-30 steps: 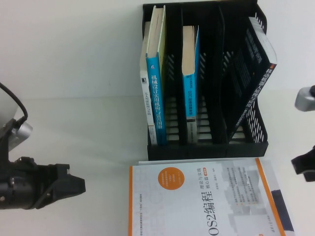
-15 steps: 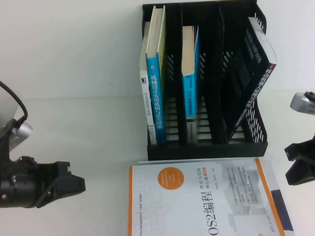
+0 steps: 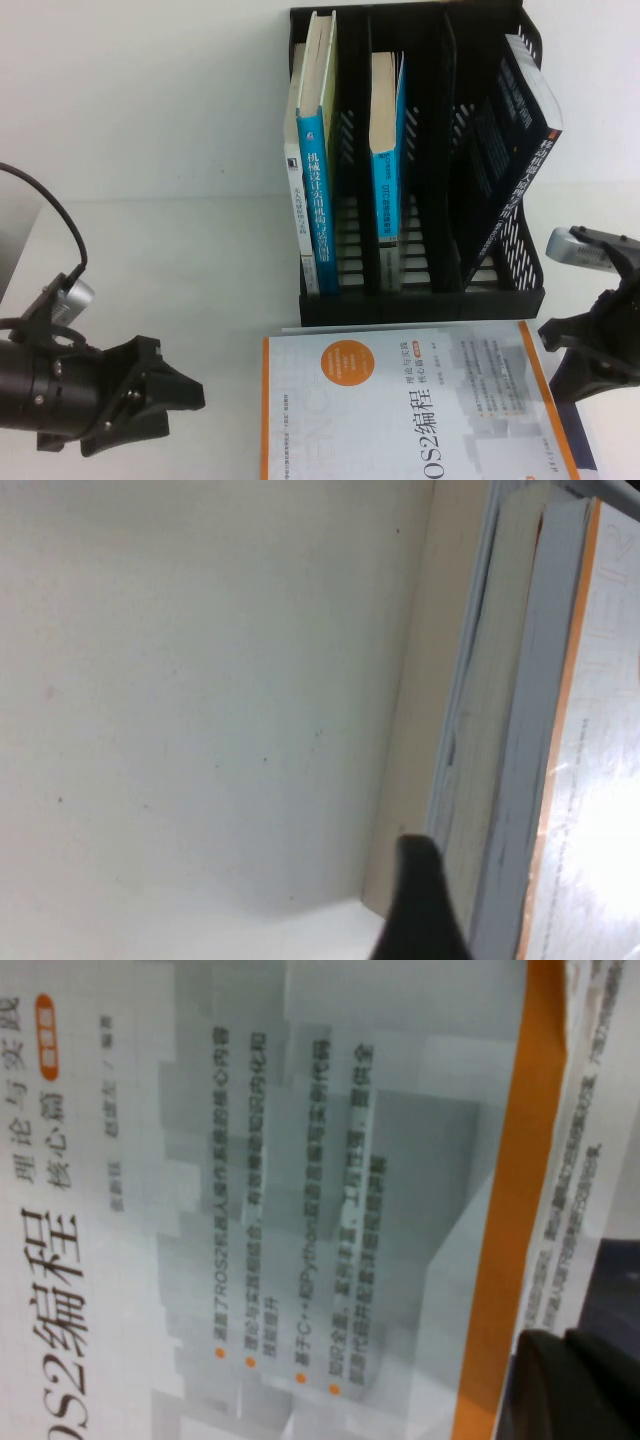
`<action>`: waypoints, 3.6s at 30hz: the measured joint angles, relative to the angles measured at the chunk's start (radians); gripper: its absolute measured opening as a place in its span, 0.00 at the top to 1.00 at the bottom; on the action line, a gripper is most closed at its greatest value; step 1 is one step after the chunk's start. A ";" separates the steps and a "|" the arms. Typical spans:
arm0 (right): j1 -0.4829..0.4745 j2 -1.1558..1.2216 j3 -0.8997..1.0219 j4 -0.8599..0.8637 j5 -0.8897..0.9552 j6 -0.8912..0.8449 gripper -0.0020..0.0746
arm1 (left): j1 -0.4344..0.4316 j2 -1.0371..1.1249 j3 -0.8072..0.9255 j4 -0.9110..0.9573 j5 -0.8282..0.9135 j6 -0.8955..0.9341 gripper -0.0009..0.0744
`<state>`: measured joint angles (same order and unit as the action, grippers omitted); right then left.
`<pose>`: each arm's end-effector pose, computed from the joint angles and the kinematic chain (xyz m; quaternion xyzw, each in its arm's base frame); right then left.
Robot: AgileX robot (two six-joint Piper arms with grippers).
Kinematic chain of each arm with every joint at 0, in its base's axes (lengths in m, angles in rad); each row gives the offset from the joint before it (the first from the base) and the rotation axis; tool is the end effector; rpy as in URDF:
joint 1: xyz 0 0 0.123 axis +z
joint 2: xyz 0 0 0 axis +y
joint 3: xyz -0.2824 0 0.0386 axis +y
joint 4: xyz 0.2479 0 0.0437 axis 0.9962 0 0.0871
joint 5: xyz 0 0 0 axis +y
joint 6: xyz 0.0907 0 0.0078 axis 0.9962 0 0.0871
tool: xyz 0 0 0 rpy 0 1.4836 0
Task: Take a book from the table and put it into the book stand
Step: Push book with right arm, then pick up the book with your left arm, then place the book on the book shelf
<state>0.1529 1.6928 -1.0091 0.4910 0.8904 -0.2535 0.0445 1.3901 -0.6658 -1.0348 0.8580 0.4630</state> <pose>0.2960 0.0794 0.1921 -0.0537 0.9785 0.1929 0.0504 0.2311 -0.0491 0.2125 -0.1219 0.9137 -0.3656 0.1288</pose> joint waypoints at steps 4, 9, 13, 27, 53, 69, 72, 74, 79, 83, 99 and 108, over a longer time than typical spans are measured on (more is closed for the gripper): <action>0.000 0.020 0.000 0.018 -0.004 -0.002 0.98 | 0.000 0.020 0.000 -0.043 0.014 -0.006 0.28; 0.004 0.034 0.000 0.041 -0.006 -0.022 0.98 | 0.000 0.050 0.000 -0.141 0.042 0.054 0.21; 0.043 0.055 0.000 0.050 -0.012 -0.030 0.98 | 0.000 0.088 -0.002 -0.231 0.079 0.120 0.20; 0.093 0.059 -0.002 0.097 -0.028 -0.049 0.98 | 0.000 0.245 -0.004 -0.175 0.125 0.185 0.20; 0.126 0.095 -0.007 0.187 -0.002 -0.145 0.98 | 0.002 0.426 -0.010 -0.399 0.256 0.415 0.20; 0.136 0.117 -0.019 0.206 0.019 -0.164 0.98 | 0.008 0.426 -0.012 -0.379 0.255 0.424 0.83; 0.136 0.117 -0.022 0.199 0.024 -0.166 0.98 | 0.008 0.426 -0.012 -0.382 0.262 0.424 0.85; 0.136 0.117 -0.030 0.190 0.029 -0.166 0.98 | 0.008 0.426 -0.012 -0.382 0.264 0.425 0.85; 0.149 0.073 -0.034 0.102 0.017 -0.117 0.98 | 0.008 0.396 -0.012 -0.382 0.268 0.427 0.85; 0.151 -0.026 -0.034 0.009 -0.013 -0.050 0.98 | 0.004 0.325 -0.012 -0.376 0.269 0.417 0.85; 0.151 -0.409 -0.032 -0.089 0.048 0.030 0.98 | 0.002 -0.168 -0.343 0.044 0.321 -0.114 0.85; 0.151 -0.452 -0.031 -0.091 0.126 0.050 0.98 | -0.072 -0.255 -0.746 0.286 0.401 -0.473 0.85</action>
<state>0.3042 1.2408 -1.0398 0.4005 1.0168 -0.2039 -0.0272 1.1347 -1.4118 -0.7487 1.2587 -0.0102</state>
